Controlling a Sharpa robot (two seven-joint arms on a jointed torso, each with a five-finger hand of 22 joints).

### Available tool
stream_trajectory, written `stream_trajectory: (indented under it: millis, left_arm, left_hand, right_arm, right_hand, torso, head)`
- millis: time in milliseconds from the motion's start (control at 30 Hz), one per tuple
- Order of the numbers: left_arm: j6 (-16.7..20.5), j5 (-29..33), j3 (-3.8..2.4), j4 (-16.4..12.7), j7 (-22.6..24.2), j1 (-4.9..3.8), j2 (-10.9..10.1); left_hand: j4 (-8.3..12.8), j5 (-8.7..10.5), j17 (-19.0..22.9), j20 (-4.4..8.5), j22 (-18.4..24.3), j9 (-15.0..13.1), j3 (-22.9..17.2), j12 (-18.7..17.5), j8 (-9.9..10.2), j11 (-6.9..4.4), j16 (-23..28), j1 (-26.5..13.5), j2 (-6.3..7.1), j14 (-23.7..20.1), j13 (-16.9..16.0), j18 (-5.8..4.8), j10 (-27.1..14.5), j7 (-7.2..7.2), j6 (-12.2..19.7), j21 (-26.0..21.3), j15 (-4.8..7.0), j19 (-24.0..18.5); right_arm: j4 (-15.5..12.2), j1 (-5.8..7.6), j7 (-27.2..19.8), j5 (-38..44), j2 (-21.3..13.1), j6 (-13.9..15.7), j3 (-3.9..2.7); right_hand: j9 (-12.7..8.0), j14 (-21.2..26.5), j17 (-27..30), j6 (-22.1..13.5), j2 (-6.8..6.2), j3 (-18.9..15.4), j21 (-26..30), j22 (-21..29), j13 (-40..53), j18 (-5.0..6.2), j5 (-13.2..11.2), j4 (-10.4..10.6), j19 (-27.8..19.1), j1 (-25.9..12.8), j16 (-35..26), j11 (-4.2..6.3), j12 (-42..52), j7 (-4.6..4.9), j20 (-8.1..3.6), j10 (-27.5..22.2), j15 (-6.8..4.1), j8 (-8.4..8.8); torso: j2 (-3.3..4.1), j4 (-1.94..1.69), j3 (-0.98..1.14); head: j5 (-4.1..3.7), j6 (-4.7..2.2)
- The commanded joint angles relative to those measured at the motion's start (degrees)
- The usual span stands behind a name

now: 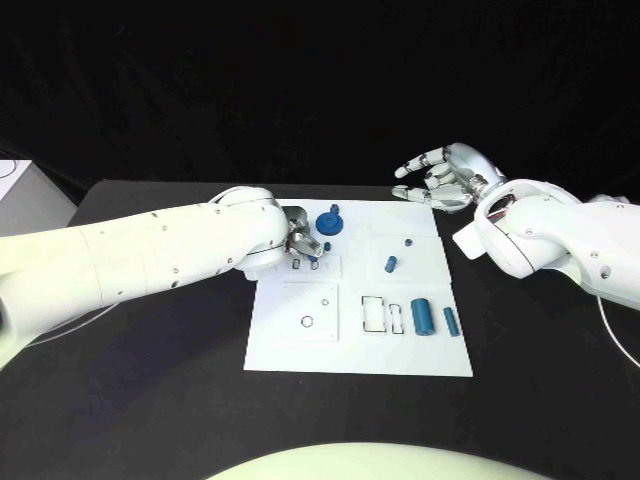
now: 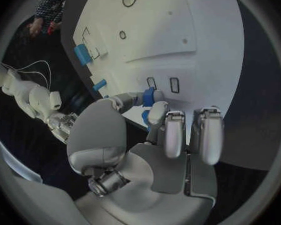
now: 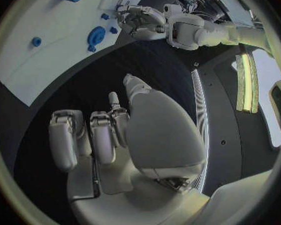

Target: Assemble the parts on the task board

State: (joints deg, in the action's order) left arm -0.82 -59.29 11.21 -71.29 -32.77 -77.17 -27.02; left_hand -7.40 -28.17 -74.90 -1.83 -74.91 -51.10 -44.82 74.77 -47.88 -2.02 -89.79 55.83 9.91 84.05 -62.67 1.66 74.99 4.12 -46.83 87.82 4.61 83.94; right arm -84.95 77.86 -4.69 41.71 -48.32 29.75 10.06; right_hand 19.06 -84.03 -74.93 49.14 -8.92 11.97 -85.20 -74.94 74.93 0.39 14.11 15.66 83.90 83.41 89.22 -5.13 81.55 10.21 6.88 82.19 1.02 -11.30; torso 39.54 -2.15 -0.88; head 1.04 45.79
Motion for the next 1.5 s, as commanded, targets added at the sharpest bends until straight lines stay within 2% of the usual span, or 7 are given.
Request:
stream_trajectory:
  millis: [33,167,333,767,1333,1500]
  left_arm:
    - [0.61,-1.74,0.02,-0.21,0.67,0.26,0.15]
    - [-0.19,-1.77,0.03,-0.34,0.55,0.34,-0.03]
    - [-0.67,-2.19,0.05,-0.64,0.43,0.40,-0.28]
    - [-1.43,-1.20,0.06,-2.00,0.32,0.59,-0.98]
    - [-1.80,-0.69,0.04,-2.21,0.20,0.63,-1.16]
    - [-2.22,-0.57,0.04,-2.24,0.14,0.64,-1.20]
  left_hand:
    - [9.11,-0.15,-15.10,0.35,-10.45,-2.99,-8.92,0.26,-0.12,0.07,-0.21,0.27,-0.63,5.95,-0.03,-0.56,0.28,-2.05,-2.33,0.30,0.37,3.02]
    - [9.13,-0.17,-15.10,0.38,-10.50,-3.00,-8.98,0.26,-0.14,0.05,-0.21,0.28,-0.68,5.95,-0.03,-0.57,0.32,-2.07,-2.37,0.31,0.39,3.05]
    - [9.14,-0.17,-15.10,0.38,-10.53,-3.00,-8.99,0.24,-0.14,0.05,-0.21,0.28,-0.69,5.95,-0.01,-0.57,0.31,-2.07,-2.37,0.33,0.39,3.07]
    - [9.18,-0.20,-15.10,0.42,-10.70,-3.00,-9.08,0.21,-0.15,0.01,-0.21,0.30,-0.77,5.95,0.03,-0.61,0.35,-2.10,-2.42,0.40,0.43,3.19]
    - [9.25,-0.26,-15.10,0.46,-10.82,-3.00,-9.18,0.20,-0.16,-0.03,-0.21,0.32,-0.85,5.95,0.05,-0.64,0.42,-2.14,-2.50,0.45,0.47,3.27]
    - [9.25,-0.26,-15.10,0.46,-10.82,-3.00,-9.18,0.20,-0.16,-0.03,-0.21,0.32,-0.85,5.95,0.05,-0.64,0.42,-2.14,-2.50,0.45,0.47,3.27]
  right_arm:
    - [-0.07,-0.03,-0.21,0.67,-0.04,-0.89,0.00]
    - [-0.13,-0.03,-0.14,0.71,-0.11,-0.92,0.00]
    - [-0.15,-0.03,-0.07,0.79,-0.15,-0.95,0.00]
    - [-0.14,-0.03,0.18,2.20,-0.11,-1.29,0.00]
    - [-0.03,-0.03,0.48,2.26,-0.08,-1.73,0.00]
    - [0.00,-0.03,0.52,2.26,-0.08,-1.75,0.00]
  right_hand:
    - [0.10,-5.38,-12.98,-0.40,-0.29,0.43,-0.04,-13.05,7.55,0.71,0.40,0.04,4.18,-0.31,-0.28,-0.02,0.14,-0.12,-0.28,-0.17,-0.24,-0.38]
    - [0.11,-5.40,-13.05,-0.40,-0.31,0.52,-0.14,-13.09,7.61,0.68,0.56,0.06,4.23,-0.38,-0.25,-0.01,0.21,-0.13,-0.29,-0.09,-0.25,-0.43]
    - [0.11,-5.40,-13.05,-0.40,-0.31,0.52,-0.14,-13.09,7.61,0.68,0.56,0.06,4.23,-0.38,-0.25,-0.01,0.21,-0.13,-0.29,-0.09,-0.25,-0.43]
    - [0.11,-5.40,-13.05,-0.40,-0.31,0.52,-0.14,-13.09,7.61,0.68,0.56,0.06,4.23,-0.38,-0.25,-0.01,0.21,-0.13,-0.29,-0.09,-0.25,-0.43]
    - [0.14,-5.41,-13.08,-0.40,-0.39,0.61,-0.24,-13.13,7.68,0.66,0.66,0.11,4.28,-0.55,-0.24,-0.01,0.30,-0.15,-0.30,0.01,-0.26,-0.52]
    - [0.14,-5.41,-13.08,-0.40,-0.39,0.61,-0.24,-13.13,7.68,0.66,0.66,0.11,4.28,-0.55,-0.24,-0.01,0.30,-0.15,-0.30,0.01,-0.26,-0.52]
  torso:
    - [0.02,0.03,-0.03]
    - [-0.01,-0.11,0.04]
    - [-0.02,-0.13,0.02]
    - [-0.04,-0.05,-0.01]
    - [-0.06,-0.10,-0.01]
    - [-0.06,-0.08,-0.02]
  head:
    - [-0.03,0.16]
    - [-0.13,0.41]
    - [-0.17,0.45]
    - [-0.11,0.66]
    - [-0.03,0.80]
    - [0.09,1.04]
